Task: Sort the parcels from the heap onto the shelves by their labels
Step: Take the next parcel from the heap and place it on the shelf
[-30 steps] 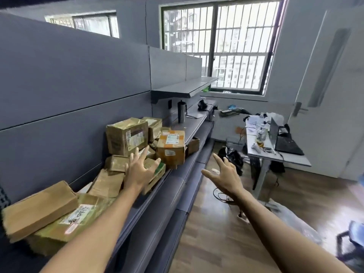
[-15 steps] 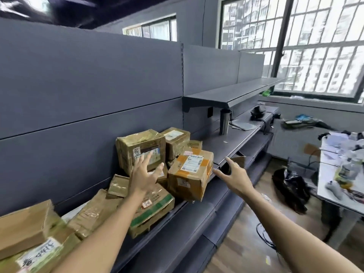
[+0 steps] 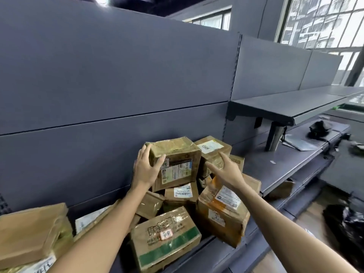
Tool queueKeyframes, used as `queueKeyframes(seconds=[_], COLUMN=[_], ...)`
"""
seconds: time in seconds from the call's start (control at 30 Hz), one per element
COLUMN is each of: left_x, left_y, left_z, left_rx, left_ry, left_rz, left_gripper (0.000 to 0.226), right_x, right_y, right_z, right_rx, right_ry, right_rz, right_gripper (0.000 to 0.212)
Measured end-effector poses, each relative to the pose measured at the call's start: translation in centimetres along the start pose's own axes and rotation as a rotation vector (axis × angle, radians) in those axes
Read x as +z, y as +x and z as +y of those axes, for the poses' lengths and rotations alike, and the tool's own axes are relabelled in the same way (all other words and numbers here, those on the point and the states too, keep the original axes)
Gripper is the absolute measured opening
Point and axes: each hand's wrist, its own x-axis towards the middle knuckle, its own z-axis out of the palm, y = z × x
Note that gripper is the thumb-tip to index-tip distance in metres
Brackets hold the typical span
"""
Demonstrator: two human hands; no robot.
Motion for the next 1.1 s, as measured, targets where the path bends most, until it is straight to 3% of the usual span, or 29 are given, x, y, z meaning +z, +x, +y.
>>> queueKeyframes(seconds=[0.17, 0.37, 0.57, 0.67, 0.8, 0.83, 0.9, 1.0, 1.1], left_x=[0.3, 2.0, 2.5, 1.6, -0.2, -0.7, -1.7, -3.0, -3.0], left_y=[2.0, 2.6, 2.0, 2.3, 3.3, 3.7, 4.0, 4.3, 4.0], left_z=[-0.8, -2.0, -1.2, -0.2, 1.6, 2.2, 3.6, 4.5, 4.1], left_rx=[-0.237, -0.398, -0.476, -0.447, -0.294, -0.257, -0.164, -0.085, -0.053], left_ry=[-0.224, -0.356, -0.396, -0.387, -0.391, -0.421, -0.481, -0.522, -0.497], left_rz=[0.056, -0.055, -0.056, -0.025, 0.089, 0.13, 0.158, 0.068, 0.004], left_gripper=[0.069, 0.088, 0.083, 0.09, 0.105, 0.099, 0.086, 0.095, 0.092], right_x=[1.8, 3.7, 4.4, 3.7, 1.6, 0.8, -0.8, -2.3, -2.2], right_y=[4.2, 6.3, 6.8, 6.7, 7.6, 7.9, 8.3, 8.9, 9.1], right_z=[-1.9, -2.5, -1.8, -2.7, -5.3, -6.1, -7.8, -9.1, -8.6], right_rx=[0.01, -0.053, -0.086, -0.122, -0.226, -0.241, -0.26, -0.234, -0.237], right_ry=[0.202, 0.314, 0.403, 0.473, 0.533, 0.553, 0.64, 0.788, 0.778], right_rz=[-0.092, -0.234, -0.222, -0.169, -0.038, -0.015, 0.006, -0.045, -0.082], right_gripper=[0.088, 0.069, 0.039, 0.038, 0.058, 0.058, 0.05, 0.031, 0.029])
